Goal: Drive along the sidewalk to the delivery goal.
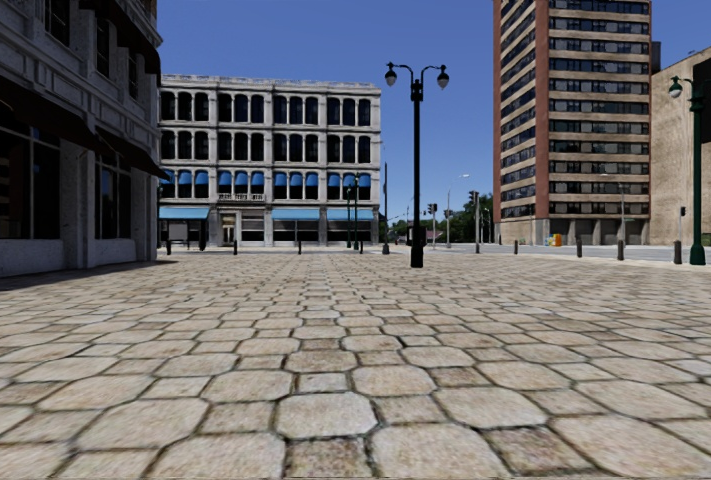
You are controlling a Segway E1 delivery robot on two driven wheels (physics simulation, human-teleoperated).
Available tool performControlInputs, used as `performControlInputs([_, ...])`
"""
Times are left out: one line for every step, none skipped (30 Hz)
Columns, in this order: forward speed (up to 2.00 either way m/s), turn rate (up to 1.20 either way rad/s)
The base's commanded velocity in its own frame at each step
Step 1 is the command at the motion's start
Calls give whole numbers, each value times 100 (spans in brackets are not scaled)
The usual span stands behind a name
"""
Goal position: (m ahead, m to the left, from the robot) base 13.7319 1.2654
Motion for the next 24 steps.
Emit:
performControlInputs([200,85])
performControlInputs([200,91])
performControlInputs([200,45])
performControlInputs([200,22])
performControlInputs([200,6])
performControlInputs([200,0])
performControlInputs([200,0])
performControlInputs([200,0])
performControlInputs([200,0])
performControlInputs([200,0])
performControlInputs([200,0])
performControlInputs([200,0])
performControlInputs([200,0])
performControlInputs([200,0])
performControlInputs([200,0])
performControlInputs([200,0])
performControlInputs([200,0])
performControlInputs([200,0])
performControlInputs([200,0])
performControlInputs([200,0])
performControlInputs([200,0])
performControlInputs([200,0])
performControlInputs([200,0])
performControlInputs([200,0])
